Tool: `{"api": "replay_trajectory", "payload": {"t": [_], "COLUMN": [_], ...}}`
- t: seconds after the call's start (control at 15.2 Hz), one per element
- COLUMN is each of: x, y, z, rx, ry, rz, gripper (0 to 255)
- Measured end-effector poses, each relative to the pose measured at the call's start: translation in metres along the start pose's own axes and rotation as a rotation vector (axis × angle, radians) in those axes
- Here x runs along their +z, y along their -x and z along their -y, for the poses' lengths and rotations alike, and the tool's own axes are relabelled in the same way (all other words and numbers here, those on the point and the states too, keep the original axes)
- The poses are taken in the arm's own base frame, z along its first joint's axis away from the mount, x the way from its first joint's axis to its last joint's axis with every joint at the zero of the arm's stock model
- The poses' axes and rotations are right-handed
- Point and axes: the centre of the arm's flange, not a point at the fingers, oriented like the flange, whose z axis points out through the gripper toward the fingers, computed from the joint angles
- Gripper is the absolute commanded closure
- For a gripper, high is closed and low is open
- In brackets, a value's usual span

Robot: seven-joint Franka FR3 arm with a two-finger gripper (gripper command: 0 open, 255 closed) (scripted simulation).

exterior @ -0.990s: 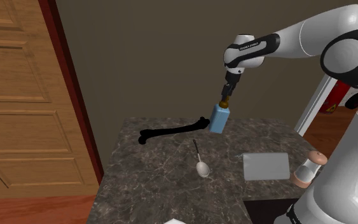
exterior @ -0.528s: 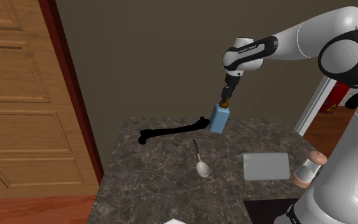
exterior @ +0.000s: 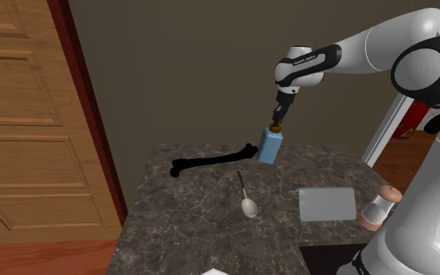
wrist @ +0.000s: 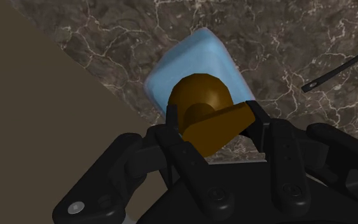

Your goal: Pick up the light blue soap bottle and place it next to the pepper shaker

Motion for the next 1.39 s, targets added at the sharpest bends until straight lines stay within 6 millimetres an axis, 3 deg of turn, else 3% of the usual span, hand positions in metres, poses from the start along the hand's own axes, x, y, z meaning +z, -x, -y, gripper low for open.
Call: {"api": "replay_trajectory", "payload": {"t": [0.4,1.39], "x": [-0.006,-0.084], "y": [-0.001,-0.004], "z": [0.000,-0.003], "rx": [0.000,0.000], "ry": [0.000,0.000], "rz": [0.001,0.000], "gripper": [255,255]}}
